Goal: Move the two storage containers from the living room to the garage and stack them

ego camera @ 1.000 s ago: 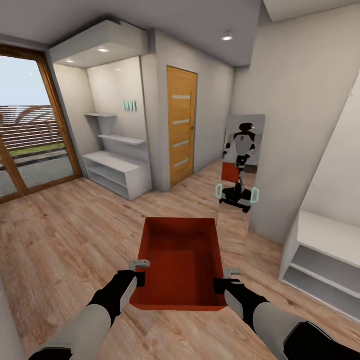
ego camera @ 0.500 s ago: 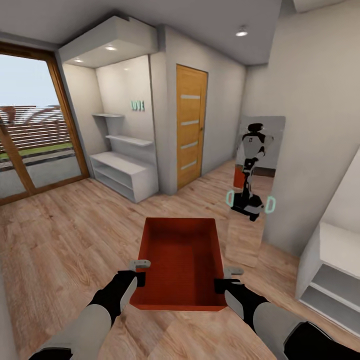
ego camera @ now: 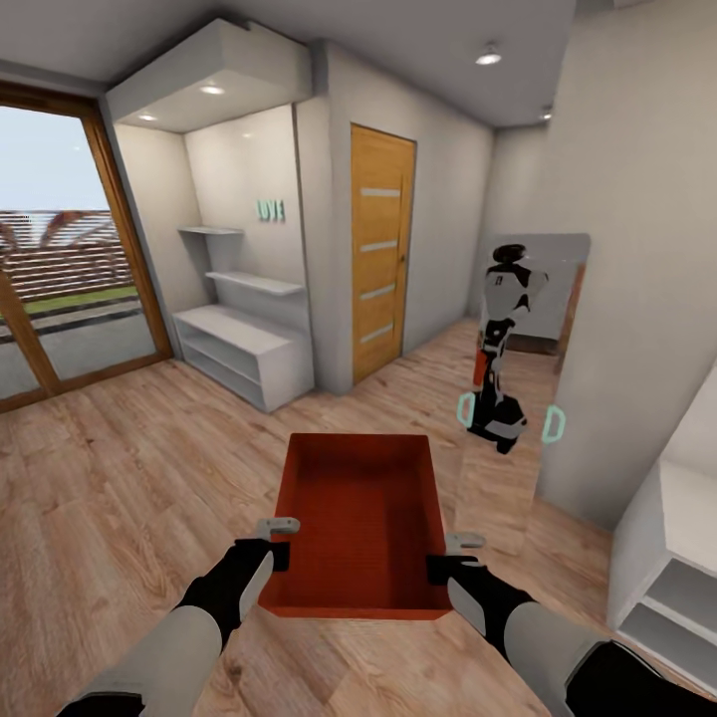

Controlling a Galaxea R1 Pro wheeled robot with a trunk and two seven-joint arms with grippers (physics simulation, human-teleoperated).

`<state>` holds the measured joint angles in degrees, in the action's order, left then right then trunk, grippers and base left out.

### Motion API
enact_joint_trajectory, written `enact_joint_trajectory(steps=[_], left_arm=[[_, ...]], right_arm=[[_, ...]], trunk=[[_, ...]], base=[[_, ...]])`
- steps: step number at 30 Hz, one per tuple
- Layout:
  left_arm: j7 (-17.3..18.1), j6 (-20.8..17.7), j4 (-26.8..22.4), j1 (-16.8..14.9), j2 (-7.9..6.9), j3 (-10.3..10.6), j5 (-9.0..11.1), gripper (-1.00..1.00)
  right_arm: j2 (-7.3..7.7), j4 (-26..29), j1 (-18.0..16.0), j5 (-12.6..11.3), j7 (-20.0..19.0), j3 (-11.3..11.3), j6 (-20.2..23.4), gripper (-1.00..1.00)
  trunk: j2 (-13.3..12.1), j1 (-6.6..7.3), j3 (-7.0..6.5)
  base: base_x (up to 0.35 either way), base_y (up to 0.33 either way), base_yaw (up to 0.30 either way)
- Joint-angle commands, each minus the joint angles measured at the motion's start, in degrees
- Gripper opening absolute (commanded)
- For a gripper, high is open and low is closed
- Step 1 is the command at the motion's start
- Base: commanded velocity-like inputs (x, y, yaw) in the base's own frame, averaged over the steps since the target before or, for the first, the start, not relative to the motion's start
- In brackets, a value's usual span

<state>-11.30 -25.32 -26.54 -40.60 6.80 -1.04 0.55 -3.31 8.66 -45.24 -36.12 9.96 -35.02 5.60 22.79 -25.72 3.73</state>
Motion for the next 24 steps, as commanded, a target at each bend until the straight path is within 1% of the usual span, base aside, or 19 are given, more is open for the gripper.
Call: enact_joint_trajectory(steps=[1, 24], left_arm=[[-0.5, -0.4, 0.1, 0.0, -0.47, 0.2, -0.2, -1.0], [-0.4, -0.4, 0.1, 0.0, -0.47, 0.2, -0.2, -1.0]], right_arm=[[0.06, 0.3, -0.1, 0.4, 0.2, -1.5, -0.8, -1.0], [0.12, 0.3, -0.1, 0.4, 0.2, -1.5, -0.8, -1.0]], trunk=[[0.1, -0.07, 0.13], [0.1, -0.07, 0.13]], base=[[0.322, 0.0, 0.0], [0.322, 0.0, 0.0]])
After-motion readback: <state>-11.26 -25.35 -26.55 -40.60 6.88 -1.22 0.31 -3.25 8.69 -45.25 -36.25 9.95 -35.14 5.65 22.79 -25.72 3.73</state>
